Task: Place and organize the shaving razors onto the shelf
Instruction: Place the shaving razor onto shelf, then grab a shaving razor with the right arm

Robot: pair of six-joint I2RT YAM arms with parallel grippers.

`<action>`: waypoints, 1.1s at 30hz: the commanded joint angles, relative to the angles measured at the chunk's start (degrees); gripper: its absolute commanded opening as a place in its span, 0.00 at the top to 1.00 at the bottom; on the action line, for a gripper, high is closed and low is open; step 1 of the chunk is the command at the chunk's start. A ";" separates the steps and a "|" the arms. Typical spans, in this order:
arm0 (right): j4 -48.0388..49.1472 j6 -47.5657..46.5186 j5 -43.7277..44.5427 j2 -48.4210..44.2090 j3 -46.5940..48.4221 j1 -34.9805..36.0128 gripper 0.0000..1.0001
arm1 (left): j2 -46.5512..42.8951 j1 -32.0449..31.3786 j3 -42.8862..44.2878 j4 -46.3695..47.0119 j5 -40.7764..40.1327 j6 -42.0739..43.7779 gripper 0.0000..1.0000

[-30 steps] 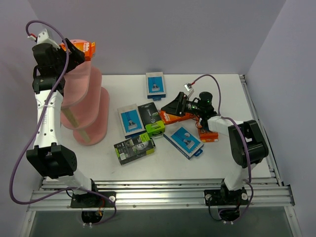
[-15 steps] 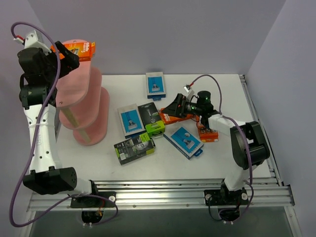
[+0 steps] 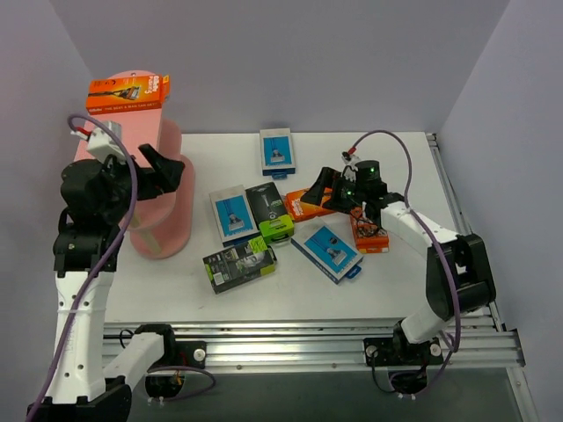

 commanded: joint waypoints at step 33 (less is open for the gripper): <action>-15.46 16.26 29.69 -19.65 -15.84 -10.46 0.17 | 0.08 -23.22 -20.54 9.99 2.60 7.12 0.05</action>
